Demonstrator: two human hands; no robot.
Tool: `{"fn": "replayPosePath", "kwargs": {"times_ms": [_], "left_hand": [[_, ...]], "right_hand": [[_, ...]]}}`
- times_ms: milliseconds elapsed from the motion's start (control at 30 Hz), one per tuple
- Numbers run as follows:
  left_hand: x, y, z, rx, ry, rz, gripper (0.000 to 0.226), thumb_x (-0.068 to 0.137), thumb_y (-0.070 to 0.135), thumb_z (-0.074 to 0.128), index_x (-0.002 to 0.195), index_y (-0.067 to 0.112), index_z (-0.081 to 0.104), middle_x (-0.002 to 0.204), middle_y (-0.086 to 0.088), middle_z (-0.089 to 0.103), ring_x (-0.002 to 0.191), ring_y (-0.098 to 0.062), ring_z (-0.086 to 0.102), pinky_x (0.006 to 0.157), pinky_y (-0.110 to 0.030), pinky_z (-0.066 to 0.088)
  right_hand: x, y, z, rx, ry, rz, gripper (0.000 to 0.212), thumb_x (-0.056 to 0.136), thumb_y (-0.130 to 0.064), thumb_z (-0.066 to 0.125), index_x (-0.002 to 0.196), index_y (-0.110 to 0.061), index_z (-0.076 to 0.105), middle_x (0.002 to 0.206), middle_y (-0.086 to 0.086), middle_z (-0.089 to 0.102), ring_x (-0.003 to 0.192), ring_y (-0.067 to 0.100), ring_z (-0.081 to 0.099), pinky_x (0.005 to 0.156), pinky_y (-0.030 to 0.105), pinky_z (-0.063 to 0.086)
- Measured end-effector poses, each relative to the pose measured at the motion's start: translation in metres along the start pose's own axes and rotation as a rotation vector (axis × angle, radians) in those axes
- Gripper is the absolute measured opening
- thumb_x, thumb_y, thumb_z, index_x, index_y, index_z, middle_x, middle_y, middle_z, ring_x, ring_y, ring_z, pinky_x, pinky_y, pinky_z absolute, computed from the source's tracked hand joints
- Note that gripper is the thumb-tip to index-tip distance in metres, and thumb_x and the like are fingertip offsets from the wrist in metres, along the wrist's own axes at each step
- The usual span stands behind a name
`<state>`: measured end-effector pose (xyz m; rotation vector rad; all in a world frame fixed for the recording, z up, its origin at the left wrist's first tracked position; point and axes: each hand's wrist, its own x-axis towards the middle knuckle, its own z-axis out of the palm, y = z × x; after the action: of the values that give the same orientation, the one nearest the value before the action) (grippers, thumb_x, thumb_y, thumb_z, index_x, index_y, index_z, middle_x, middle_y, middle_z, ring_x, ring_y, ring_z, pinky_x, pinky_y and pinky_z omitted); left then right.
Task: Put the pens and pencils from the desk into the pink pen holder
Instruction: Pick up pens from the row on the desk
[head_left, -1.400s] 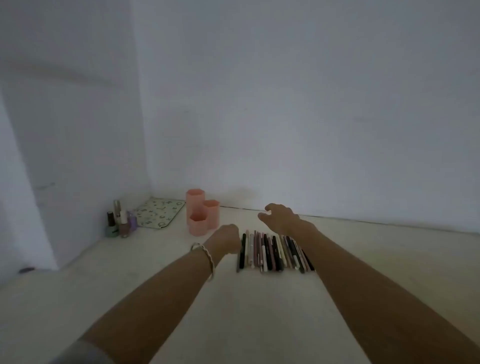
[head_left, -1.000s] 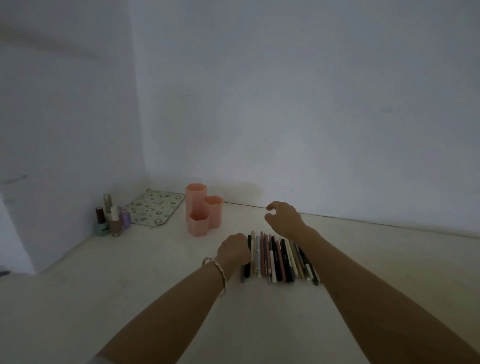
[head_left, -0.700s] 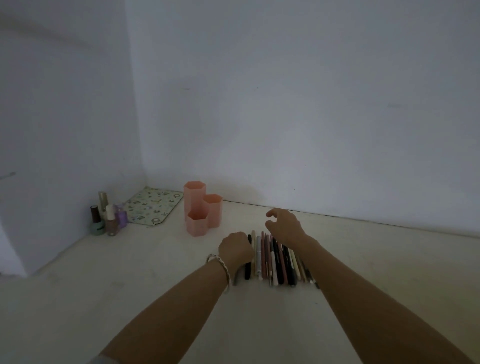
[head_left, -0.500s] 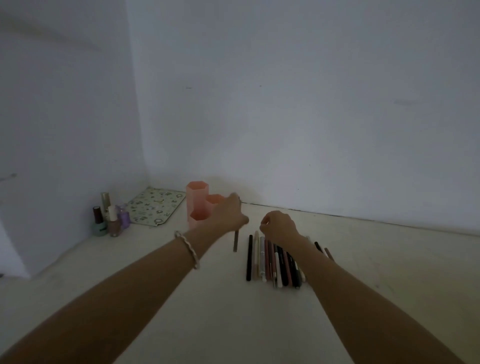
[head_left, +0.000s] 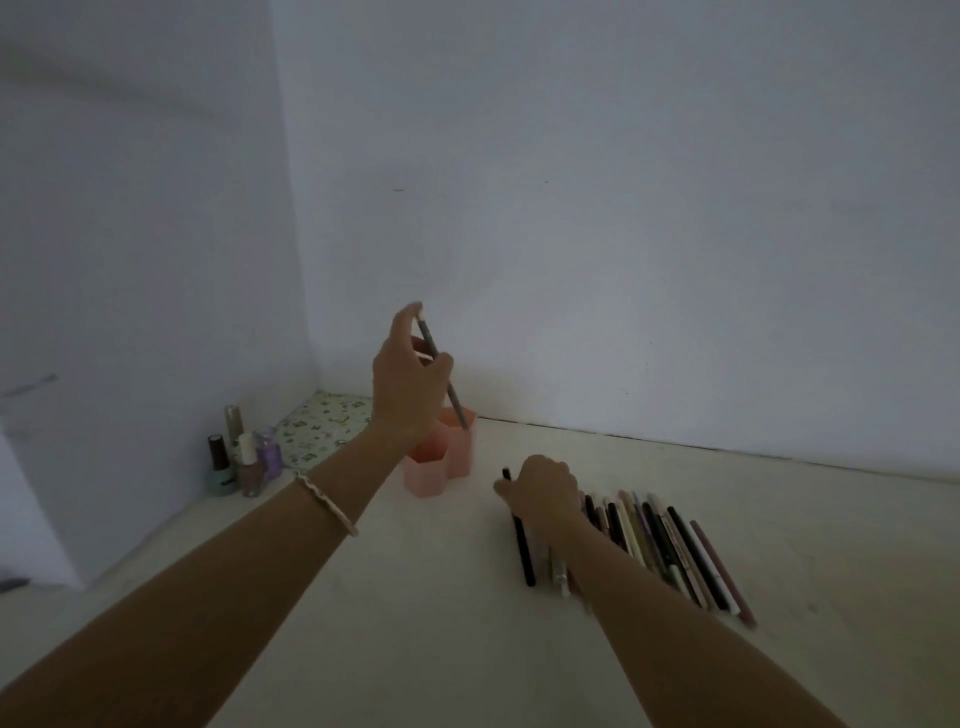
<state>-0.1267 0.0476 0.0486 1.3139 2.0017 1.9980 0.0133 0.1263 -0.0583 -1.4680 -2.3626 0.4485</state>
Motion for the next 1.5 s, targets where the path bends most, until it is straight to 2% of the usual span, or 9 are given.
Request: {"fn": "replayPosePath", "kwargs": {"times_ms": [200,300,500,667,900,1067,1133,1367,1500], "left_hand": [[0.037,-0.01,-0.017,0.051,0.246,0.121,0.06,0.09,0.0,0.058,0.142,0.023,0.036,0.109,-0.009,0.06,0.087,-0.019,0.066,0.077,-0.03,0.059],[0.042,-0.029,-0.011,0.157,0.224,0.129,0.057,0.092,-0.001,0.056,0.14,0.023,0.037,0.114,-0.009,0.06,0.091,-0.02,0.065,0.082,-0.038,0.059],[0.044,-0.065,0.003,0.346,0.079,0.065,0.053,0.094,0.001,0.052,0.139,0.026,0.041,0.114,-0.008,0.059,0.099,-0.023,0.062,0.086,-0.04,0.055],[0.049,-0.081,-0.006,0.501,0.078,-0.062,0.045,0.098,0.024,0.044,0.143,0.024,0.046,0.131,-0.013,0.053,0.124,-0.029,0.047,0.103,-0.044,0.042],[0.05,-0.07,-0.018,0.299,0.139,-0.148,0.038,0.091,0.01,0.048,0.129,0.015,0.051,0.116,-0.008,0.059,0.102,-0.024,0.059,0.092,-0.043,0.049],[0.034,-0.055,-0.001,0.279,0.072,-0.144,0.025,0.087,0.004,0.051,0.109,0.015,0.054,0.095,-0.004,0.062,0.084,-0.022,0.063,0.077,-0.039,0.054],[0.024,-0.047,0.014,0.274,0.048,-0.108,0.02,0.083,0.002,0.053,0.097,0.016,0.053,0.089,0.0,0.06,0.083,-0.019,0.061,0.072,-0.032,0.051],[-0.04,-0.039,0.092,0.569,-0.732,-0.261,0.015,0.088,0.009,0.055,0.091,0.0,0.067,0.084,-0.011,0.072,0.078,-0.026,0.073,0.074,-0.033,0.061],[-0.079,-0.051,0.123,0.634,-0.821,-0.347,0.022,0.093,0.023,0.054,0.082,0.004,0.056,0.094,-0.013,0.067,0.085,-0.028,0.068,0.069,-0.028,0.053]], "right_hand": [[0.034,-0.02,-0.054,0.597,0.288,0.02,0.029,0.096,-0.024,0.047,0.071,-0.01,0.041,0.067,0.006,0.05,0.055,0.018,0.048,0.05,0.031,0.041],[0.041,-0.026,-0.062,0.747,0.413,-0.018,0.018,0.1,-0.022,0.043,0.087,-0.008,0.044,0.084,0.015,0.061,0.069,0.024,0.057,0.064,0.044,0.054],[0.053,-0.031,-0.056,0.862,0.499,-0.095,0.028,0.101,-0.015,0.041,0.128,-0.017,0.037,0.082,0.009,0.066,0.064,0.015,0.059,0.055,0.026,0.047],[0.064,-0.056,-0.054,0.995,0.548,-0.197,0.029,0.101,-0.013,0.041,0.127,-0.026,0.036,0.081,0.001,0.068,0.071,0.018,0.067,0.062,0.03,0.054],[0.088,-0.108,-0.037,0.77,0.506,-0.378,0.024,0.101,-0.014,0.04,0.12,-0.027,0.036,0.076,-0.013,0.052,0.066,0.014,0.06,0.057,0.031,0.051],[0.088,-0.103,-0.019,0.476,0.227,-0.433,0.037,0.1,-0.018,0.04,0.137,-0.022,0.037,0.1,0.008,0.065,0.082,0.022,0.063,0.07,0.038,0.055],[0.087,-0.094,-0.025,0.511,0.296,-0.403,0.044,0.099,-0.017,0.039,0.143,-0.023,0.033,0.085,0.002,0.063,0.071,0.016,0.06,0.063,0.031,0.05],[0.078,-0.016,-0.071,0.471,0.377,-0.23,0.04,0.094,-0.01,0.04,0.133,-0.017,0.04,0.062,-0.001,0.054,0.048,0.012,0.051,0.045,0.025,0.04],[0.061,0.026,-0.083,0.432,0.249,-0.17,0.042,0.092,-0.009,0.044,0.133,-0.017,0.04,0.069,0.001,0.057,0.067,0.025,0.066,0.058,0.038,0.055]]}}
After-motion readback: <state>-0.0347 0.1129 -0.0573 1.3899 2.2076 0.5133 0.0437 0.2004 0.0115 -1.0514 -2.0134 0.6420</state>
